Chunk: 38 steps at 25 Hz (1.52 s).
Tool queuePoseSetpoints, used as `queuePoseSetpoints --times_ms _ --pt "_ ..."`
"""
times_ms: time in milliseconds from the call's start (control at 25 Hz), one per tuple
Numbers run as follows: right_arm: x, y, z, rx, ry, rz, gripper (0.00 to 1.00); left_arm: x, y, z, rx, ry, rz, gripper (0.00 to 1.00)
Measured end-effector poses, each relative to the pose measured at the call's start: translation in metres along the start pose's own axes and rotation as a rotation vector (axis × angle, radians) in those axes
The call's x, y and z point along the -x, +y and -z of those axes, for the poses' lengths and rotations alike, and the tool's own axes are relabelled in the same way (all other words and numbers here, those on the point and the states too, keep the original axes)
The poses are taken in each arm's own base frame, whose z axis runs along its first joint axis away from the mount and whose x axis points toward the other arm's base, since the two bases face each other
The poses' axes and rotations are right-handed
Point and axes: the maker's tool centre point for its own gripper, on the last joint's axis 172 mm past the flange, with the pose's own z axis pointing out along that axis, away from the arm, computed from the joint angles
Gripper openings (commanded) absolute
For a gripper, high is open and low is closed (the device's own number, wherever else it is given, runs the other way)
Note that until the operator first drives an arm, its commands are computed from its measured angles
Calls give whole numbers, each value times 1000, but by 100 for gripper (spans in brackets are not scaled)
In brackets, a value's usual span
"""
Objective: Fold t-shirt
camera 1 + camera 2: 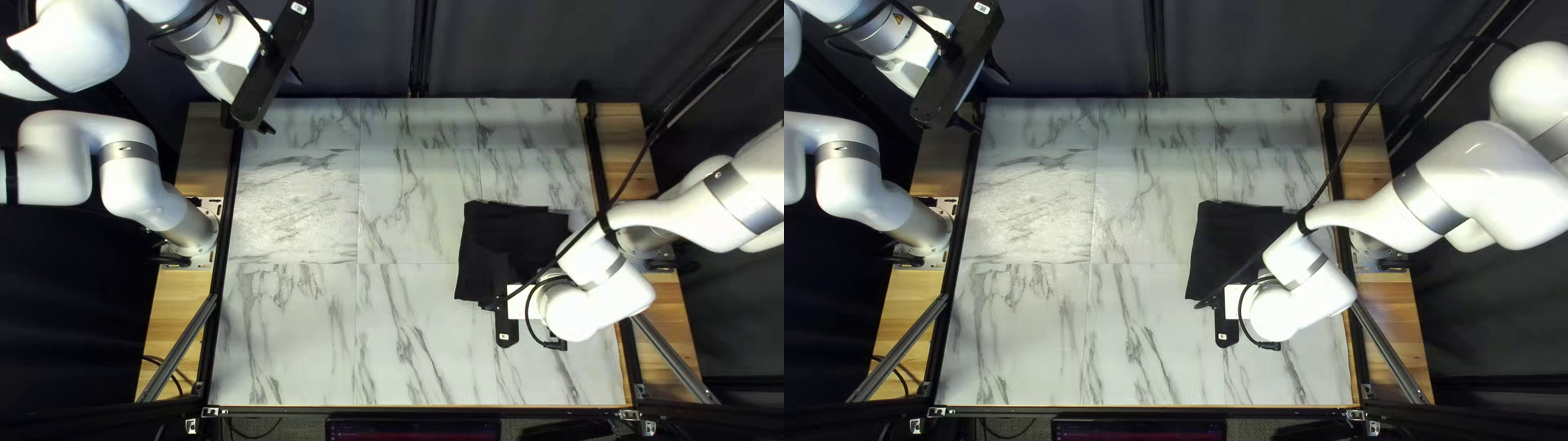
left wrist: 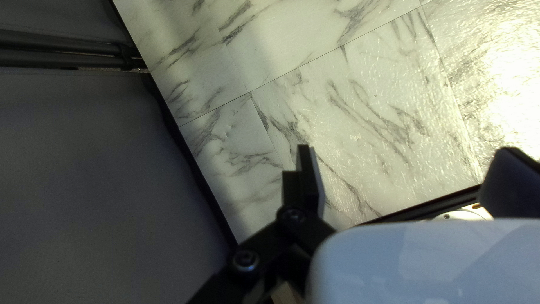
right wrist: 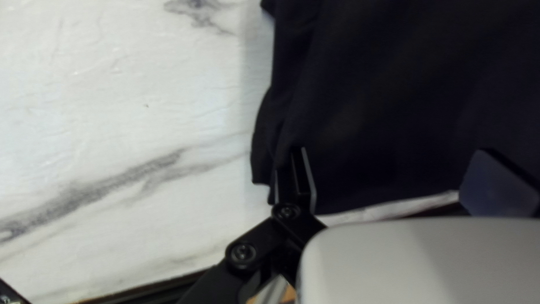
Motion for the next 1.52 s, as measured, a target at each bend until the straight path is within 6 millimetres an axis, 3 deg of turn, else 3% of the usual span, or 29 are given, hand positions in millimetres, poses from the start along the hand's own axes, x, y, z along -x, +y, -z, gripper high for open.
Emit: queuePoseSetpoints --times_ms 280,480,600,960,1080,1520 --pt "23 49 18 -28 51 40 100 0 0 0 0 0 0 100" --pt "27 74 35 -79 149 94 100 0 0 0 0 0 0 100" --pt "33 90 55 -128 237 115 100 0 0 0 0 0 0 100" --pt "81 143 126 -208 416 65 100 0 0 0 0 0 0 100" --pt "84 151 139 -208 434 47 100 0 0 0 0 0 0 100" --pt "84 151 140 -207 434 45 100 0 0 0 0 0 0 100"
